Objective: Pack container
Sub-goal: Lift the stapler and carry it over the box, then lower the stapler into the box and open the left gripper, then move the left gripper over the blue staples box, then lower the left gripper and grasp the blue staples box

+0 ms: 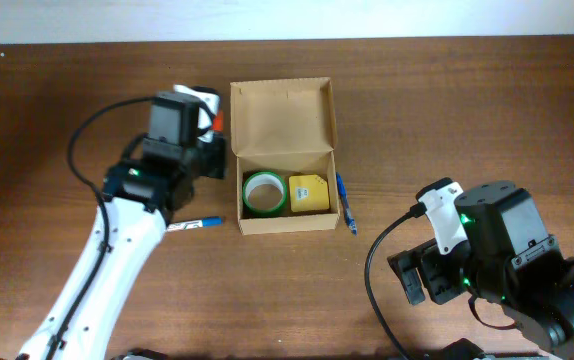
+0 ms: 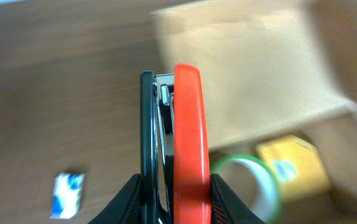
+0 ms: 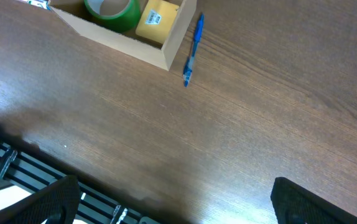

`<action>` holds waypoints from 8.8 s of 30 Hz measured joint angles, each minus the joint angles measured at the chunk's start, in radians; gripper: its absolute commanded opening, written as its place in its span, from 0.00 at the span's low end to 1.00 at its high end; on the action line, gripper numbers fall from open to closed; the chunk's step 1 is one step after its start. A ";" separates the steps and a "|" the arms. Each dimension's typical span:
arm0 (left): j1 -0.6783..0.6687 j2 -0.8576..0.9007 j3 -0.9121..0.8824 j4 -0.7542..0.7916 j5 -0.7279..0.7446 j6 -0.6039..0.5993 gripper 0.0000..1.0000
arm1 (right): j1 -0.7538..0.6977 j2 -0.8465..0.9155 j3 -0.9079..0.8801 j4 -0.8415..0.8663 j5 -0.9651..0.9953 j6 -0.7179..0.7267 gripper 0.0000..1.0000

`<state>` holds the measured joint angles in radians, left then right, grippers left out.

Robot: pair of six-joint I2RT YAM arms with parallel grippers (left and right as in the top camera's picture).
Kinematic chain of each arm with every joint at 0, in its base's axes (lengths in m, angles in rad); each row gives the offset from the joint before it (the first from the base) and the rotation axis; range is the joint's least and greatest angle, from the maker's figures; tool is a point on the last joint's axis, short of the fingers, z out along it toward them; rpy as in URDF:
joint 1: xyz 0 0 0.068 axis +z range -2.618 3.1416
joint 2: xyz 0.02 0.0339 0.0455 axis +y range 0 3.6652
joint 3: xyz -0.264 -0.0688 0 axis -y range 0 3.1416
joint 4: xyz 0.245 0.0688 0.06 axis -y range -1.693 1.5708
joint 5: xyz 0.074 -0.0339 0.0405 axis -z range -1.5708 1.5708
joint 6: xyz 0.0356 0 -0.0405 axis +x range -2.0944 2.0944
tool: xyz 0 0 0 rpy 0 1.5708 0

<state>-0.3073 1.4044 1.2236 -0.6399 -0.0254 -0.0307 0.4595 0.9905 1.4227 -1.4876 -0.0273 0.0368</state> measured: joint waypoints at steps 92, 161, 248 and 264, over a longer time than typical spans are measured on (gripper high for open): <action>-0.187 0.357 0.000 -0.139 0.198 0.881 0.42 | 0.000 0.000 0.000 0.000 0.000 0.000 0.99; 0.211 -0.223 0.084 -0.337 0.055 0.335 0.10 | 0.000 0.000 0.000 0.000 0.000 0.000 0.99; 0.453 0.451 -0.277 0.493 0.159 0.298 0.69 | 0.000 0.000 0.000 0.000 0.000 0.000 0.99; 0.489 0.451 -0.264 0.455 0.191 0.272 0.52 | 0.000 0.000 0.000 0.000 0.000 0.000 0.99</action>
<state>0.1822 1.8553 0.9600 -0.1852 0.1654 0.2409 0.4595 0.9905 1.4227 -1.4879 -0.0273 0.0372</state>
